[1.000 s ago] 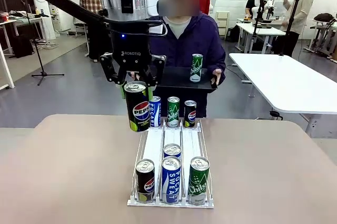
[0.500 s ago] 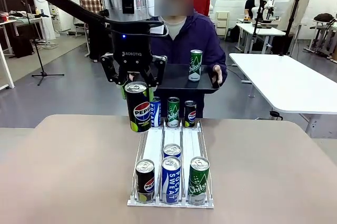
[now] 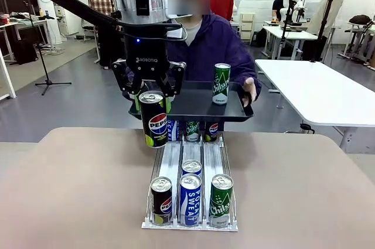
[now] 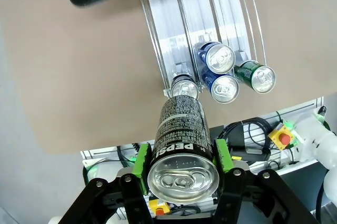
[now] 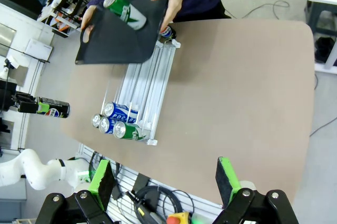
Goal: Retrieve and hand over the desired beverage to the person.
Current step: Place the picked can on the Handle tray extended by the person.
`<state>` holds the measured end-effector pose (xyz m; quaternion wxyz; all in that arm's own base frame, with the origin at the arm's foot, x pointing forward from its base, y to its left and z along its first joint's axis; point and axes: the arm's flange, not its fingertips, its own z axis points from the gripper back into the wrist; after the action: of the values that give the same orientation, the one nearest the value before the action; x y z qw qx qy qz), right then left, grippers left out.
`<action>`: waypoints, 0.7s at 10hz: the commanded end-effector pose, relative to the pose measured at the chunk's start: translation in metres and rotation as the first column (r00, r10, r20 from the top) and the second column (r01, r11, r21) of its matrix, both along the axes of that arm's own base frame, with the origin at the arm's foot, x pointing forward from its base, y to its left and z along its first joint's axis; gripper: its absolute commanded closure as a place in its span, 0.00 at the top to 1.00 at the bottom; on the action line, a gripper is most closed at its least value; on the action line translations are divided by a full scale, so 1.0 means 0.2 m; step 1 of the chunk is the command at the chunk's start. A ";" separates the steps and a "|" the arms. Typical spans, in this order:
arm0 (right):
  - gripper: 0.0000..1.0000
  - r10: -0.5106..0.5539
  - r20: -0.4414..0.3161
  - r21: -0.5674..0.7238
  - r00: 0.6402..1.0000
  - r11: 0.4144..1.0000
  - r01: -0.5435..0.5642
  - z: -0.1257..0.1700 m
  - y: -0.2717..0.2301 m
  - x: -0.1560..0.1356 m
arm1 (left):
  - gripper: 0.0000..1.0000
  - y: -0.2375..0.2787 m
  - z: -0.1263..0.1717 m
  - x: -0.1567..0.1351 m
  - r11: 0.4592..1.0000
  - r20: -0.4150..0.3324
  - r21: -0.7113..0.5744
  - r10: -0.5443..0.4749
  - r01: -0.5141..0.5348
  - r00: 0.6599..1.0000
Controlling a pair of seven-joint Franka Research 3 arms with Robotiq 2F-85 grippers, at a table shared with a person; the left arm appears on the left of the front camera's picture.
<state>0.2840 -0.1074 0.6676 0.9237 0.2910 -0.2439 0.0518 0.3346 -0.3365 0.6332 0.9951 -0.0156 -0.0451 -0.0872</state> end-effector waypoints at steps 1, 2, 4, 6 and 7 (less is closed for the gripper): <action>1.00 0.001 -0.001 -0.003 1.000 1.000 -0.001 0.00 0.00 0.01 | 0.48 0.01 0.01 -0.02 1.000 0.013 -0.004 0.001 -0.001 1.000; 1.00 0.001 -0.001 -0.003 1.000 1.000 -0.001 0.00 0.00 0.01 | 0.48 0.01 0.01 -0.02 1.000 0.013 -0.004 0.001 -0.001 1.000; 1.00 0.001 -0.001 -0.003 1.000 1.000 -0.001 0.00 0.00 0.01 | 0.48 0.01 0.01 -0.02 1.000 0.013 -0.004 0.001 -0.001 1.000; 1.00 0.001 -0.001 -0.003 1.000 1.000 -0.001 0.00 0.00 0.01 | 0.48 0.01 0.01 -0.02 1.000 0.013 -0.004 0.001 -0.001 1.000; 1.00 0.001 -0.001 -0.003 1.000 1.000 -0.001 0.00 0.00 0.01 | 0.48 0.01 0.01 -0.02 1.000 0.013 -0.004 0.001 -0.001 1.000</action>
<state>0.2840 -0.1075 0.6676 0.9237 0.2910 -0.2439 0.0518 0.3346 -0.3365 0.6332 0.9950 -0.0157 -0.0451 -0.0872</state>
